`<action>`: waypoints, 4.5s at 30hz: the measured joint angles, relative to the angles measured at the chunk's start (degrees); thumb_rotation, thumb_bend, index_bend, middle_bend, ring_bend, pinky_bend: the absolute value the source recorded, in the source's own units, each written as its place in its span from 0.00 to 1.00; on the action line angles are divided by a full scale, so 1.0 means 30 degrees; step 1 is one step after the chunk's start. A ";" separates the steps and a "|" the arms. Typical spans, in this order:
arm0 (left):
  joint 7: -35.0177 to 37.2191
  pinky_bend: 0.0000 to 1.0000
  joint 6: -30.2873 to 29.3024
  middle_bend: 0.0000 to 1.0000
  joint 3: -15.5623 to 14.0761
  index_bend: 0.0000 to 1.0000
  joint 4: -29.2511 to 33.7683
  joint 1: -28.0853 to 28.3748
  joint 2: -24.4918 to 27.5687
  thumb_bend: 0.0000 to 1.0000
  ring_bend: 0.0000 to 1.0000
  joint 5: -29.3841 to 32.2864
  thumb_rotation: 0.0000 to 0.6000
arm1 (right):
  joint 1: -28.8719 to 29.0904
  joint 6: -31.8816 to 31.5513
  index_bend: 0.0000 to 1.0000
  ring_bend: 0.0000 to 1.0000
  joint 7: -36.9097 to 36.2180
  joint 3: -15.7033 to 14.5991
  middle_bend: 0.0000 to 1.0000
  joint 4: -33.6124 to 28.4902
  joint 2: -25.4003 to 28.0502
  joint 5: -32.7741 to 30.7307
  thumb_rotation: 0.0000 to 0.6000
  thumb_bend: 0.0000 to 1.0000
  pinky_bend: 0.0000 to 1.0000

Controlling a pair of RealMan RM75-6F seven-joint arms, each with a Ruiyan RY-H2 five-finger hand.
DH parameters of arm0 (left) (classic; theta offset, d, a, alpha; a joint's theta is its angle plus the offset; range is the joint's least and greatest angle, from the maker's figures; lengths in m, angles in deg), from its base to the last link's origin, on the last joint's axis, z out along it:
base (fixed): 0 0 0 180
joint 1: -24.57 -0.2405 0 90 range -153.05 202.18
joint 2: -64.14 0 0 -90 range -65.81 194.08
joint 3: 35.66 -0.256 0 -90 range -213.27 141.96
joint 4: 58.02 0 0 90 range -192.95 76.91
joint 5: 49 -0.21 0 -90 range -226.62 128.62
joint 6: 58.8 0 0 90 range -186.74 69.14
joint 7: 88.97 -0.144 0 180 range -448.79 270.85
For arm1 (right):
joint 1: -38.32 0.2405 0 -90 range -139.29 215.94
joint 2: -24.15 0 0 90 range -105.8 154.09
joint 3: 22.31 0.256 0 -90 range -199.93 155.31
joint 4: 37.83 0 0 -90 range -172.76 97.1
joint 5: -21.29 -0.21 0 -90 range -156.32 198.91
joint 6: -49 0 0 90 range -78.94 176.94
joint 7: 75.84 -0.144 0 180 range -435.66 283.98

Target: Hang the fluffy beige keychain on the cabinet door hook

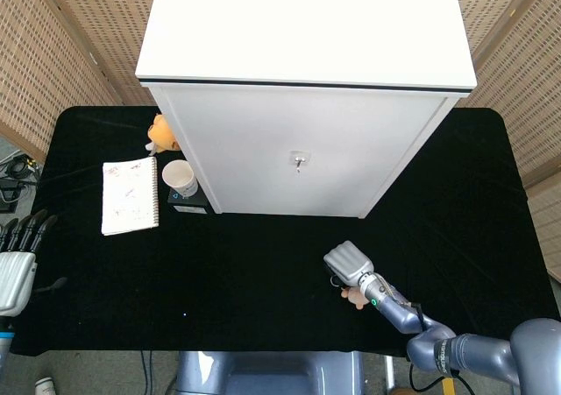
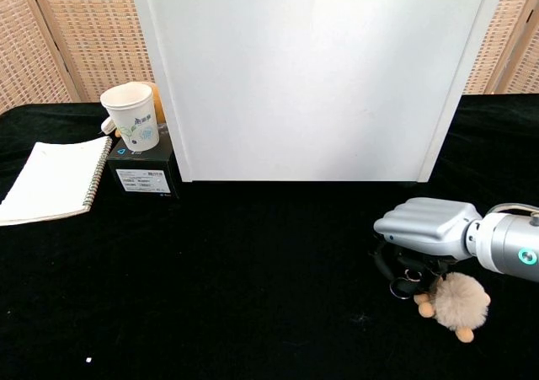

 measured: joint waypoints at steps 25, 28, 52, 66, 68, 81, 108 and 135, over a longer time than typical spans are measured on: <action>0.0094 0.00 0.0065 0.00 -0.0052 0.00 0.0044 0.0033 0.0050 0.00 0.00 -0.0041 1.00 | -0.0258 -0.1444 0.68 0.94 -0.1494 0.0021 0.93 0.0043 0.0009 0.1876 1.00 0.60 1.00; 0.0148 0.00 0.0021 0.00 -0.0069 0.00 0.0084 0.0015 0.0089 0.00 0.00 -0.0094 1.00 | -0.0439 -0.2251 0.69 0.94 -0.2482 -0.0057 0.93 -0.0192 0.0321 0.2842 1.00 0.60 1.00; 0.0952 0.00 0.0120 0.00 -0.0294 0.00 0.0296 0.0013 0.0400 0.00 0.00 -0.0506 1.00 | -0.1581 -1.0868 0.70 0.94 -0.5190 -0.0568 0.93 -0.3028 0.5362 1.1062 1.00 0.60 1.00; 0.0490 0.00 0.0437 0.00 -0.0250 0.00 0.0229 0.0157 0.0180 0.00 0.00 -0.0249 1.00 | -0.0990 -1.4296 0.70 0.94 -0.5349 0.1817 0.93 -0.3131 0.8080 1.2900 1.00 0.60 1.00; 0.0427 0.00 0.0422 0.00 -0.0243 0.00 0.0230 0.0165 0.0138 0.00 0.00 -0.0239 1.00 | -0.0903 -1.4276 0.70 0.94 -0.5290 0.2195 0.93 -0.3673 0.8464 1.2591 1.00 0.60 1.00; 0.0191 0.00 0.0474 0.00 -0.0205 0.00 0.0155 0.0187 0.0009 0.00 0.00 -0.0057 1.00 | -0.0125 -1.3437 0.70 0.95 -0.3416 0.4499 0.95 -0.5640 0.9215 1.0723 1.00 0.61 1.00; 0.0091 0.00 0.0862 0.00 -0.0045 0.00 -0.0150 0.0347 -0.0154 0.00 0.00 0.0553 1.00 | 0.2587 -0.9395 0.70 0.95 0.0838 0.6004 0.95 -0.6092 0.8193 0.9296 1.00 0.60 1.00; 0.0266 0.00 0.0881 0.00 -0.0005 0.00 -0.0226 0.0388 -0.0089 0.00 0.00 0.0653 1.00 | 0.3805 -0.7866 0.70 0.96 0.3783 0.6433 0.95 -0.5719 0.7249 0.7380 1.00 0.59 1.00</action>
